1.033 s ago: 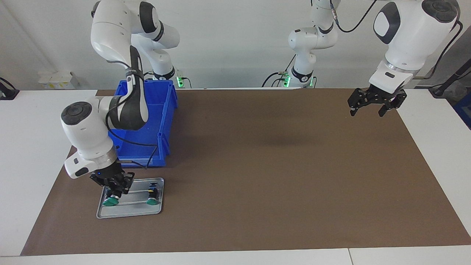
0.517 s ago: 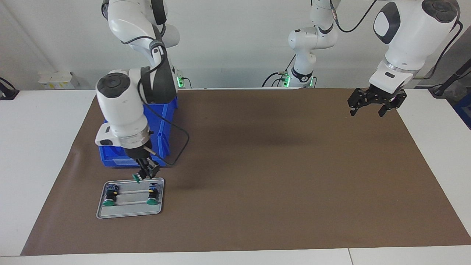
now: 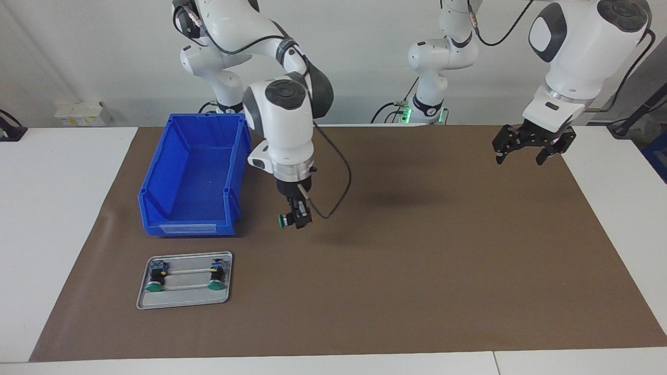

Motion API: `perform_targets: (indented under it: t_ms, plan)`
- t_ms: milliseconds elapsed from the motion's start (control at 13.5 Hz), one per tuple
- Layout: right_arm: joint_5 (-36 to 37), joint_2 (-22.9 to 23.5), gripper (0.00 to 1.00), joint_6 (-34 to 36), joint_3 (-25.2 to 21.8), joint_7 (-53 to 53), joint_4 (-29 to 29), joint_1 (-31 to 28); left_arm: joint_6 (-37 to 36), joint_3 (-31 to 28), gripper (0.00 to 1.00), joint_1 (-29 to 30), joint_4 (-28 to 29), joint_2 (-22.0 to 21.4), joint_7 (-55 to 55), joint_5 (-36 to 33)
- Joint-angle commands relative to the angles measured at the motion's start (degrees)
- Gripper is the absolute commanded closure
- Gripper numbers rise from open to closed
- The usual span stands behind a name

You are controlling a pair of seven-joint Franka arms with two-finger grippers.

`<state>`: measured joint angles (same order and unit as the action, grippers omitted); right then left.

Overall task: Place and press button with both arms
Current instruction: 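Carry the green button with the right gripper to the table center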

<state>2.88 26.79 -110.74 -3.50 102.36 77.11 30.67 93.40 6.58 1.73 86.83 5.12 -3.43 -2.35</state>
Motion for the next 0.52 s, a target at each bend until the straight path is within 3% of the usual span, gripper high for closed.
perform_targets:
  t_ms: [0, 221, 443]
  plan:
    - [1.0, 2.5, 1.0, -1.2, 0.2, 6.4, -0.3, 4.3, 0.4, 0.5, 0.0, 0.6, 1.9, -1.5, -0.3, -1.0]
    - [1.5, 12.5, 1.0, -2.2, 0.2, 13.9, -9.6, 9.7, 0.4, 0.5, 0.0, 0.6, 1.9, -1.5, -0.3, -1.0]
    - [1.0, 15.0, 1.0, -6.5, 0.2, 16.4, -10.2, 13.4, 0.4, 0.5, 0.0, 0.6, 1.9, -1.5, -0.3, -1.0]
